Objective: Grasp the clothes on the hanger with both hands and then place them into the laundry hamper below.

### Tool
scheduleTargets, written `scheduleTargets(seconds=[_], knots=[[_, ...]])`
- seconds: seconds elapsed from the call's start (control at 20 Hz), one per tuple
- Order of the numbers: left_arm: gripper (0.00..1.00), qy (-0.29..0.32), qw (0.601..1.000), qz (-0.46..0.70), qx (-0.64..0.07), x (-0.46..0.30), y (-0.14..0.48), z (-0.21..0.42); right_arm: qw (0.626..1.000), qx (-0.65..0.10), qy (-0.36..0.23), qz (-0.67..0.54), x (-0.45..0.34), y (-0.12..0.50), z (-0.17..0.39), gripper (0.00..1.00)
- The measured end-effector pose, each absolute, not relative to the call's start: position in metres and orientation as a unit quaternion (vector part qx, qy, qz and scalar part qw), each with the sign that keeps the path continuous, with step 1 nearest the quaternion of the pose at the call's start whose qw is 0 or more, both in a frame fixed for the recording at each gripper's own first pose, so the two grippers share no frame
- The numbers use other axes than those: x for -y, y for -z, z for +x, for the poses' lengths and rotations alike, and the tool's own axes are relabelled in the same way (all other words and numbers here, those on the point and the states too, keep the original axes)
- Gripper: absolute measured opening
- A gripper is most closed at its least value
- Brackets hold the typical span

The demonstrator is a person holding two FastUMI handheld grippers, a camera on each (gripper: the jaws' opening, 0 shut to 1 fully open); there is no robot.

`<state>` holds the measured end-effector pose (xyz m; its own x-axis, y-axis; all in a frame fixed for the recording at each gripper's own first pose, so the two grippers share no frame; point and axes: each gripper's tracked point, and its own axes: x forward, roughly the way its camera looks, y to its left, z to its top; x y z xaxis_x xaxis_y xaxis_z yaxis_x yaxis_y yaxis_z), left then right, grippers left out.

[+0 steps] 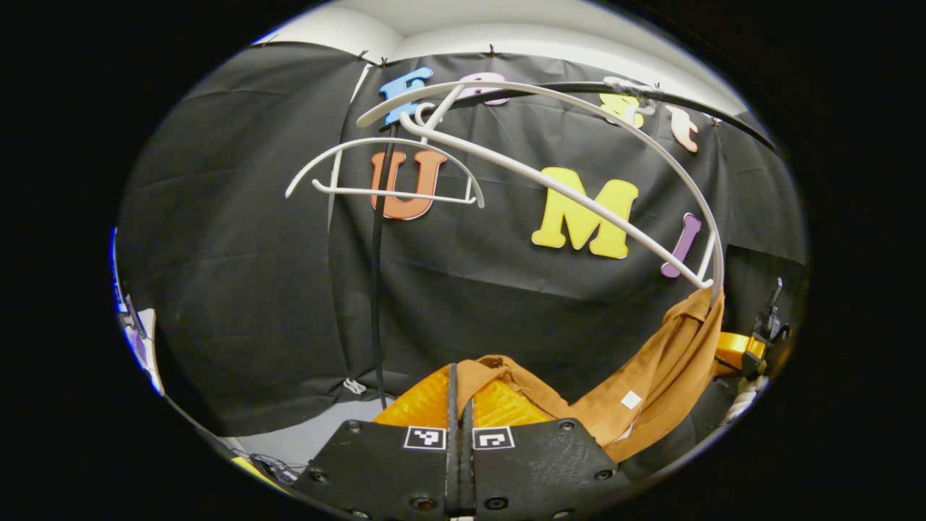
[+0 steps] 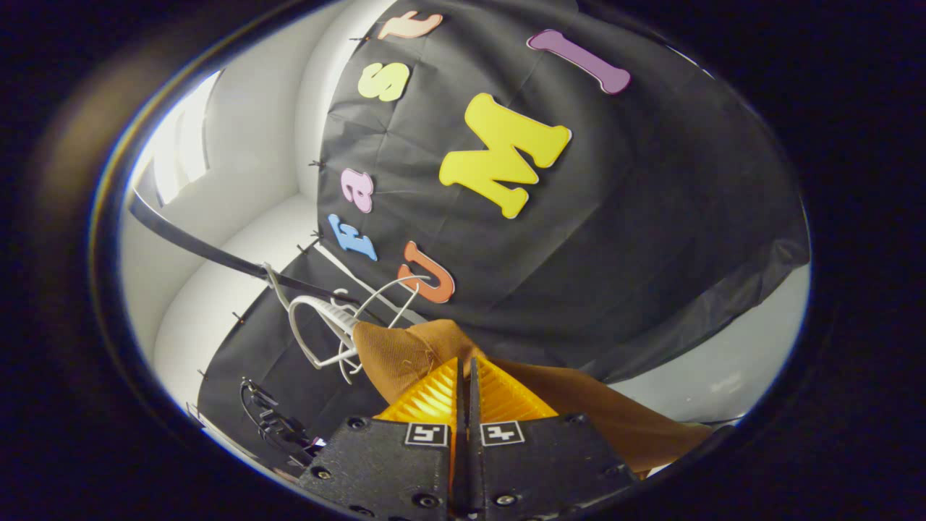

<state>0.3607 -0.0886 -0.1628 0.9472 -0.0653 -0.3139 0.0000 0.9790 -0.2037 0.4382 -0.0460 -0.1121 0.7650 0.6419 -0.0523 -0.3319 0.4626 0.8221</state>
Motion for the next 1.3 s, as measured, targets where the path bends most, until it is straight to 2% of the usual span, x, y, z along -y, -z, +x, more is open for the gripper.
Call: scheduleTargets(seconds=[0.15, 0.2, 0.25, 0.3, 0.35, 0.4, 0.5, 0.6, 0.7, 0.75, 0.8, 0.85, 0.9, 1.15, 1.2, 1.3], knots=[[0.0, 0.025, 0.98, -0.105, -0.167, 0.1, 0.169, 0.353, 0.813, -0.195, -0.302, 0.458, 0.042, 0.117, 0.425, 0.04], [0.04, 0.026, 0.98, -0.103, -0.168, 0.102, 0.171, 0.351, 0.803, -0.195, -0.308, 0.472, 0.039, 0.111, 0.422, 0.03], [0.0, 0.029, 0.98, -0.103, -0.169, 0.104, 0.172, 0.349, 0.805, -0.195, -0.313, 0.466, 0.034, 0.11, 0.417, 0.03], [0.0, 0.03, 0.979, -0.104, -0.172, 0.107, 0.173, 0.35, 0.811, -0.197, -0.319, 0.449, 0.029, 0.11, 0.416, 0.03], [0.05, 0.03, 0.979, -0.105, -0.172, 0.11, 0.171, 0.35, 0.811, -0.199, -0.329, 0.441, 0.023, 0.111, 0.411, 0.03], [0.0, 0.032, 0.979, -0.103, -0.171, 0.111, 0.169, 0.35, 0.814, -0.201, -0.333, 0.432, 0.018, 0.111, 0.411, 0.04], [0.0, 0.032, 0.98, -0.099, -0.171, 0.112, 0.169, 0.343, 0.82, -0.211, -0.338, 0.411, 0.011, 0.118, 0.406, 0.04], [0.04, 0.027, 0.981, -0.111, -0.157, 0.111, 0.154, 0.335, 0.817, -0.226, -0.344, 0.403, 0.006, 0.122, 0.396, 0.04], [0.04, 0.024, 0.983, -0.122, -0.132, 0.101, 0.126, 0.335, 0.817, -0.234, -0.35, 0.393, 0.0, 0.127, 0.39, 0.04], [0.0, 0.022, 0.985, -0.117, -0.122, 0.099, 0.114, 0.333, 0.821, -0.239, -0.351, 0.382, -0.001, 0.132, 0.385, 0.03], [0.05, 0.025, 0.987, -0.112, -0.116, 0.1, 0.105, 0.329, 0.826, -0.245, -0.349, 0.369, -0.004, 0.135, 0.382, 0.03], [0.0, 0.03, 0.987, -0.107, -0.112, 0.104, 0.1, 0.326, 0.83, -0.249, -0.347, 0.359, -0.006, 0.137, 0.378, 0.03], [0.04, 0.034, 0.987, -0.104, -0.117, 0.107, 0.101, 0.325, 0.832, -0.254, -0.346, 0.351, -0.009, 0.14, 0.377, 0.03], [0.05, 0.048, 0.971, -0.117, -0.201, 0.132, 0.173, 0.306, 0.851, -0.331, -0.308, 0.266, -0.024, 0.194, 0.362, 0.04], [0.0, 0.049, 0.967, -0.116, -0.22, 0.136, 0.191, 0.301, 0.853, -0.351, -0.295, 0.251, -0.024, 0.21, 0.359, 0.04], [0.0, 0.052, 0.956, -0.115, -0.264, 0.147, 0.23, 0.288, 0.854, -0.387, -0.274, 0.215, -0.024, 0.241, 0.352, 0.03]])
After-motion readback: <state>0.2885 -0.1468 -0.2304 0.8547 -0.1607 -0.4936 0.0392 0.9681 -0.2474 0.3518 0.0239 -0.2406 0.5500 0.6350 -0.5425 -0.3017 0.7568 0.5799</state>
